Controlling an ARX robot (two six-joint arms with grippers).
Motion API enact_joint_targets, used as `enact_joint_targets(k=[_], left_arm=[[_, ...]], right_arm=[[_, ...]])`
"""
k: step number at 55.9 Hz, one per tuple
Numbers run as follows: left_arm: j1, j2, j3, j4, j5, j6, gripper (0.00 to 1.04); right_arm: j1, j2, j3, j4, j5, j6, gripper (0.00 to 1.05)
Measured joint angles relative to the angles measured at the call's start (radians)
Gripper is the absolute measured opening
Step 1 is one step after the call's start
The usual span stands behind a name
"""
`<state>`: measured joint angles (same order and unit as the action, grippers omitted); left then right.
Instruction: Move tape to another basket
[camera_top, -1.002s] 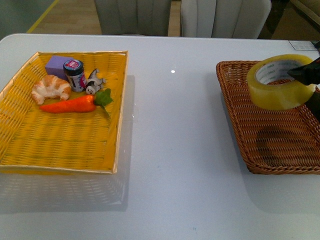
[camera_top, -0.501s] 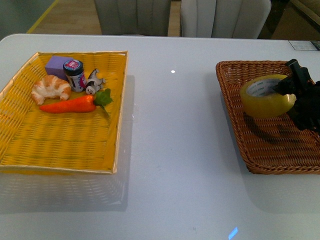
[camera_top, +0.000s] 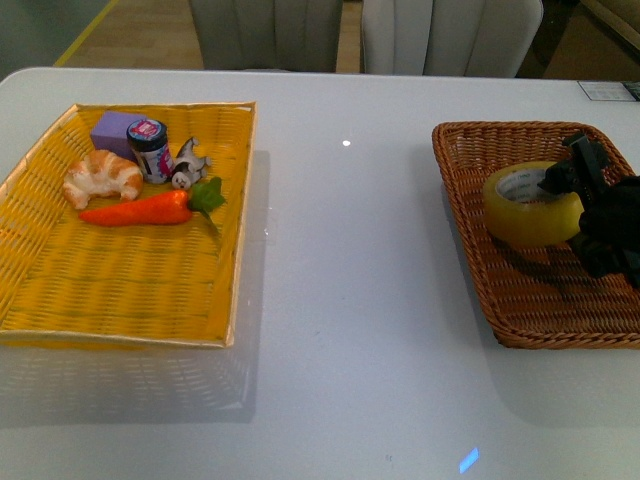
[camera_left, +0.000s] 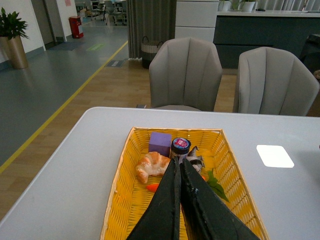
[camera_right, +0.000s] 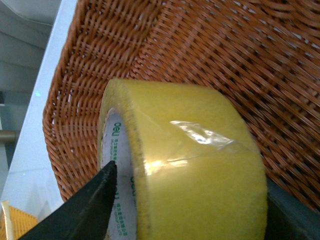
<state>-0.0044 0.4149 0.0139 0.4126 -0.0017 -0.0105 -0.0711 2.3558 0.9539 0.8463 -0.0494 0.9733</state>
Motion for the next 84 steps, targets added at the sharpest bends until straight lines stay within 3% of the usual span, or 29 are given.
enact_joint_targets(k=[7, 22, 39, 43, 45, 48, 50, 55, 63, 69, 74, 84], left_arm=[[0.000, -0.055, 0.000, -0.053, 0.000, 0.000, 0.02], [0.000, -0.152, 0.000, -0.149, 0.000, 0.000, 0.02], [0.000, -0.232, 0.000, -0.229, 0.000, 0.000, 0.02], [0.000, -0.346, 0.000, -0.375, 0.000, 0.000, 0.02], [0.000, -0.387, 0.000, -0.405, 0.002, 0.000, 0.02], [0.000, -0.398, 0.000, -0.407, 0.002, 0.000, 0.02], [0.000, -0.399, 0.000, -0.410, 0.002, 0.000, 0.02], [0.000, -0.400, 0.000, -0.412, 0.001, 0.000, 0.02], [0.001, -0.400, 0.000, -0.413, 0.002, 0.000, 0.02], [0.001, -0.400, 0.000, -0.413, 0.002, 0.000, 0.02], [0.001, -0.400, 0.000, -0.413, 0.001, 0.000, 0.02], [0.001, -0.400, 0.000, -0.413, 0.002, 0.000, 0.02]], right_arm=[[-0.019, -0.057, -0.072, 0.009, 0.002, -0.007, 0.97], [-0.065, -0.329, -0.248, 0.014, 0.000, -0.077, 0.96], [-0.107, -0.841, -0.536, -0.041, -0.015, -0.200, 0.95], [-0.141, -0.973, -0.707, 0.229, -0.153, -0.512, 0.76], [-0.145, -1.071, -0.775, 0.221, -0.170, -0.678, 0.68], [-0.148, -1.205, -0.847, 0.145, -0.178, -0.803, 0.57], [-0.148, -1.275, -0.879, 0.095, -0.172, -0.838, 0.52], [-0.111, -1.507, -0.929, -0.050, -0.127, -0.931, 0.27], [-0.068, -1.641, -0.930, -0.159, -0.080, -0.953, 0.01], [-0.041, -1.725, -0.931, -0.233, -0.058, -0.964, 0.02], [0.031, -1.790, -0.931, -0.293, 0.036, -0.966, 0.02], [0.065, -1.903, -0.932, -0.397, 0.047, -0.967, 0.02]])
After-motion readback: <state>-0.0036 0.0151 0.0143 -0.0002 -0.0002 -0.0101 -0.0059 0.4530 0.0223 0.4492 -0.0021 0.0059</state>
